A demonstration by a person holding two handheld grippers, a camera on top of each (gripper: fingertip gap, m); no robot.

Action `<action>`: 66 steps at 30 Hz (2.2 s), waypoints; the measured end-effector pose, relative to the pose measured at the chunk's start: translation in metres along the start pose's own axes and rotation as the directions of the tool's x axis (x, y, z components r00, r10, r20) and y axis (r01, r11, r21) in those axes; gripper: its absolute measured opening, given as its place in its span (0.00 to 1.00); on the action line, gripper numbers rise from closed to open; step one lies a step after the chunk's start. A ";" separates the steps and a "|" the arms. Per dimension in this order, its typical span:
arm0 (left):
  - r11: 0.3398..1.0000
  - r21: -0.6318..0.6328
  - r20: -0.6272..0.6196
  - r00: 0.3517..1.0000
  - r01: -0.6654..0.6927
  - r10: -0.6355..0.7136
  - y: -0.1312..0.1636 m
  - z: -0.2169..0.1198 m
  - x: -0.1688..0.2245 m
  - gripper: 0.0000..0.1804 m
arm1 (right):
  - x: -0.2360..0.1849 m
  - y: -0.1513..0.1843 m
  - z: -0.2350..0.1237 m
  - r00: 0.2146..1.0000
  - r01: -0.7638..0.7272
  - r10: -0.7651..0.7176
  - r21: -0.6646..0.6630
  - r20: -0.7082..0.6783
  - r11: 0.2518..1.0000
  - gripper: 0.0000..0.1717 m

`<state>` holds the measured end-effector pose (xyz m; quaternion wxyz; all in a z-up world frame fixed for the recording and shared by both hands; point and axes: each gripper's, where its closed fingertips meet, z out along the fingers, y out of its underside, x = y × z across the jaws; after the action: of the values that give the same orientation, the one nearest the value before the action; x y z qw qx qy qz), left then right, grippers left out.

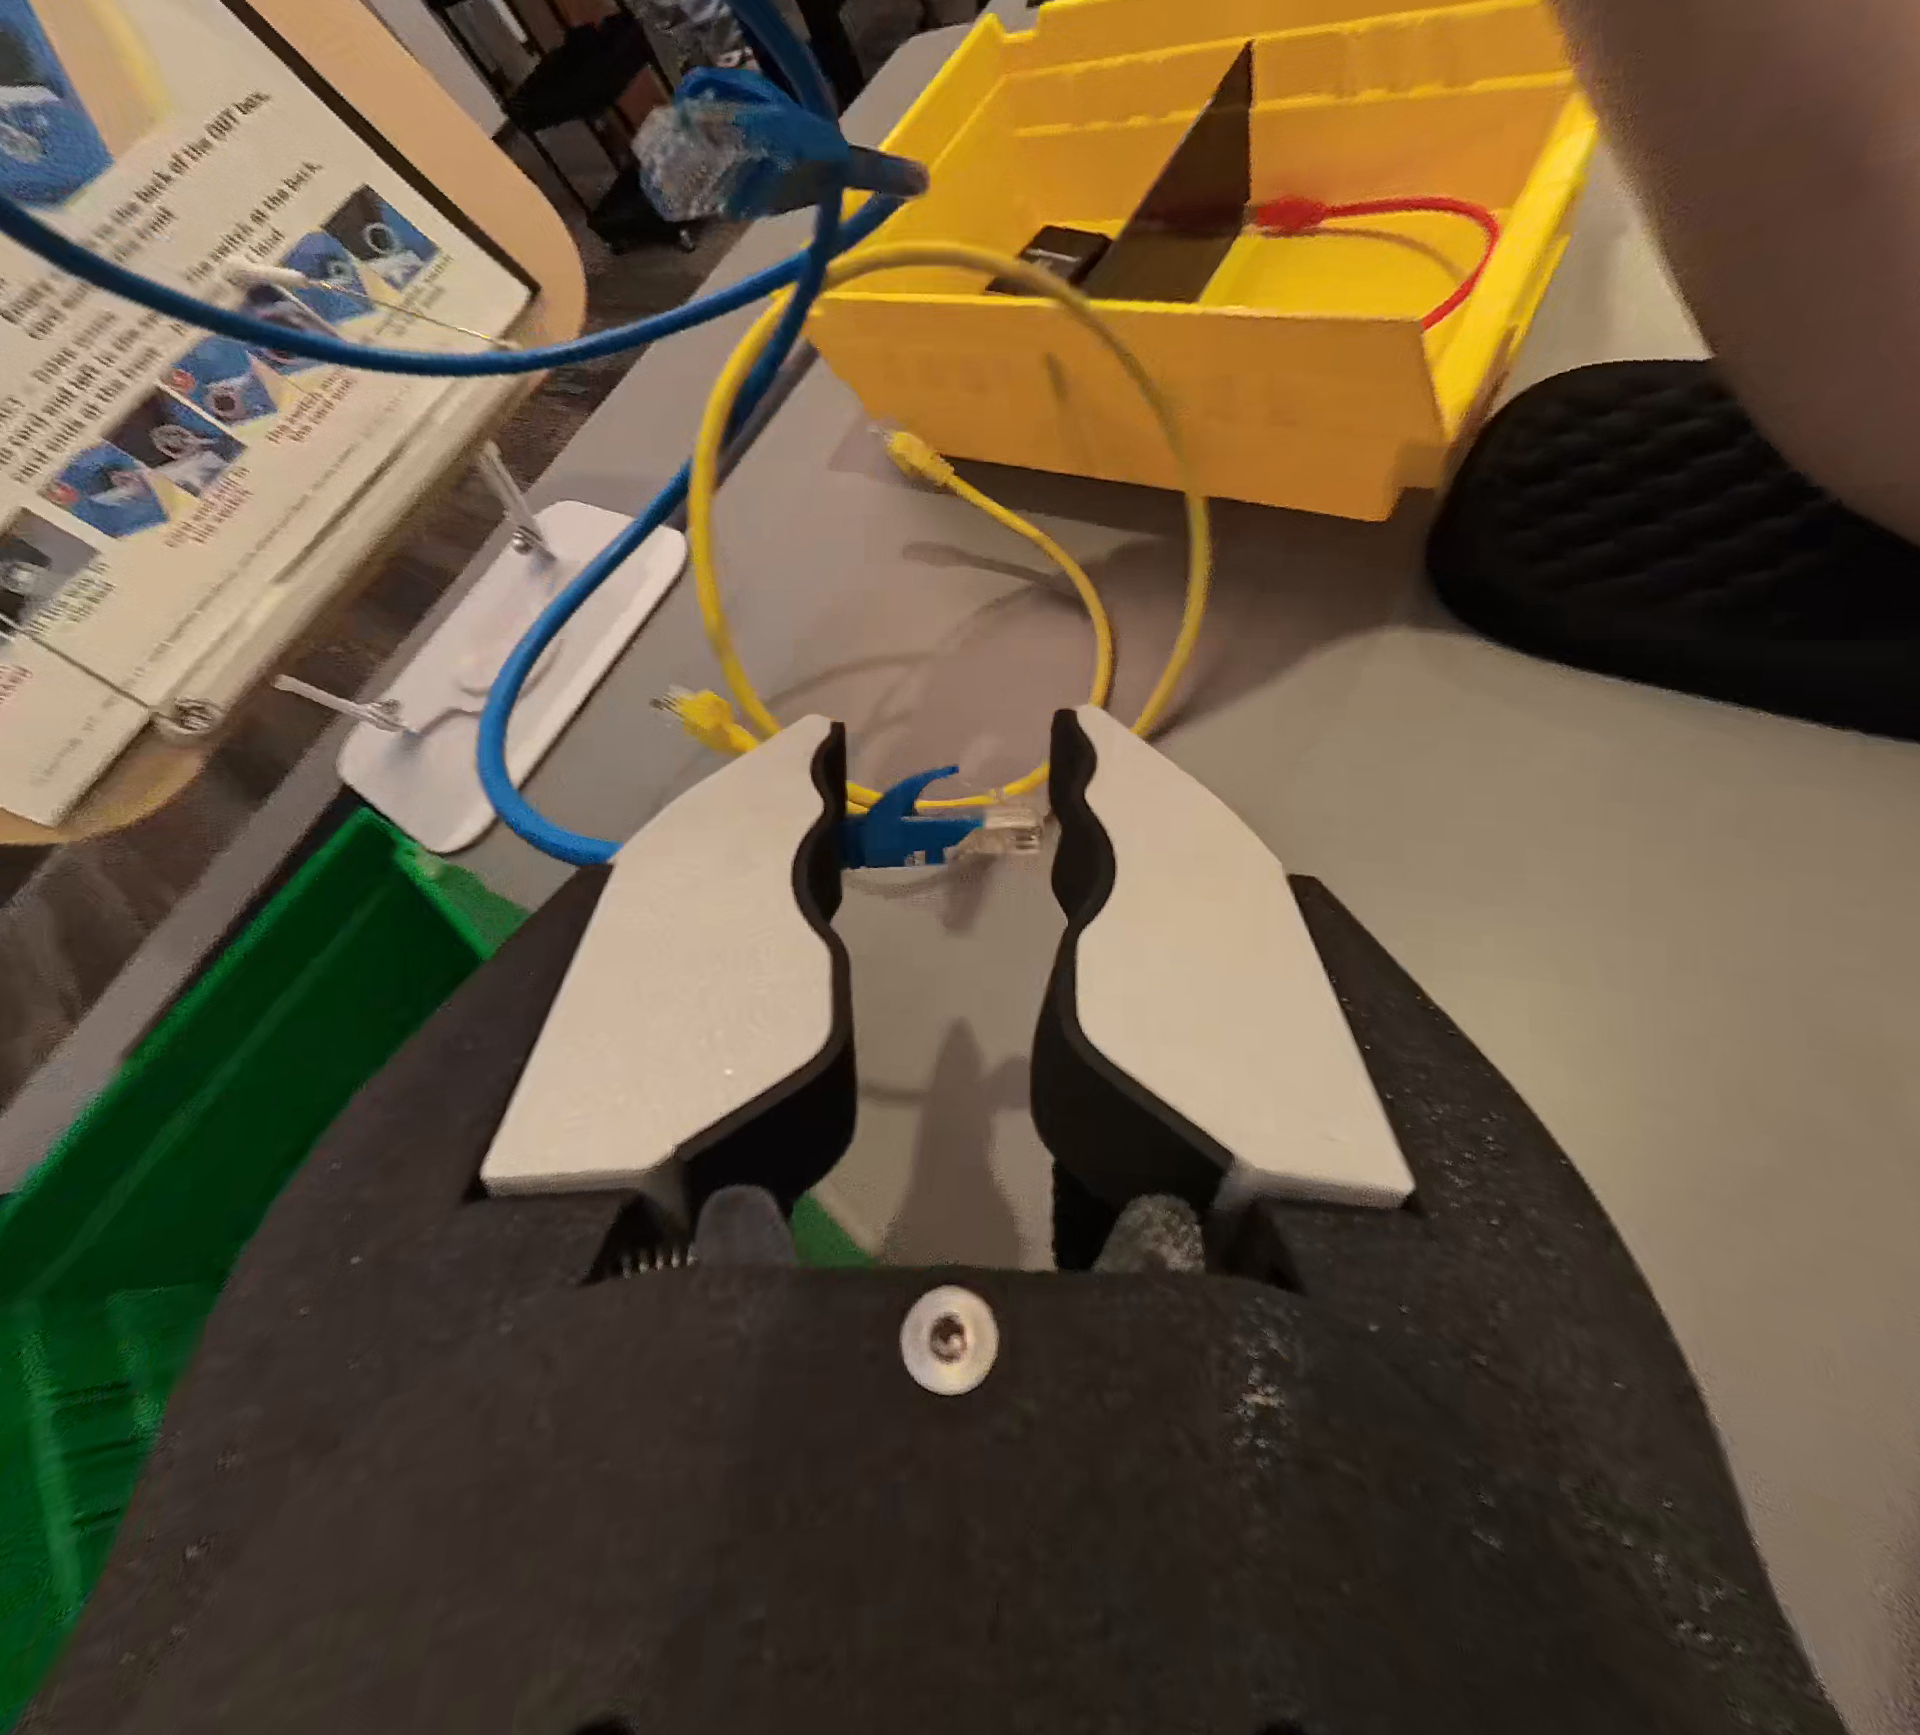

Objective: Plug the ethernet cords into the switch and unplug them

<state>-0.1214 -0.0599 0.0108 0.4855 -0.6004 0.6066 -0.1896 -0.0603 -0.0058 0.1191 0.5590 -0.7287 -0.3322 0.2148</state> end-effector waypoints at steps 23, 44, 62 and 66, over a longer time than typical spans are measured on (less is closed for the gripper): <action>0.997 0.016 -0.040 0.996 0.075 -0.074 0.020 -0.053 0.078 0.21 | -0.020 -0.031 -0.019 0.998 0.062 -0.061 0.103 -0.008 0.993 0.04; 0.862 0.269 0.073 0.883 0.429 -0.463 -0.011 0.032 0.000 0.31 | -0.007 -0.098 -0.018 0.964 0.152 -0.165 -0.076 -0.210 0.986 0.04; 0.817 0.410 0.053 0.884 0.404 -0.464 -0.010 -0.002 -0.031 0.00 | 0.074 -0.146 -0.095 0.861 0.074 -0.184 -0.241 -0.475 0.968 0.04; 0.831 0.390 0.071 0.887 0.396 -0.456 -0.002 -0.013 -0.037 0.00 | 0.095 -0.153 -0.131 0.828 0.011 -0.127 -0.211 -0.546 0.977 0.04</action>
<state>-0.1379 -0.0308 0.0316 0.5809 -0.6333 0.3699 -0.3532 0.0572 -0.0011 0.3078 0.5633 -0.7990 -0.2013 -0.0611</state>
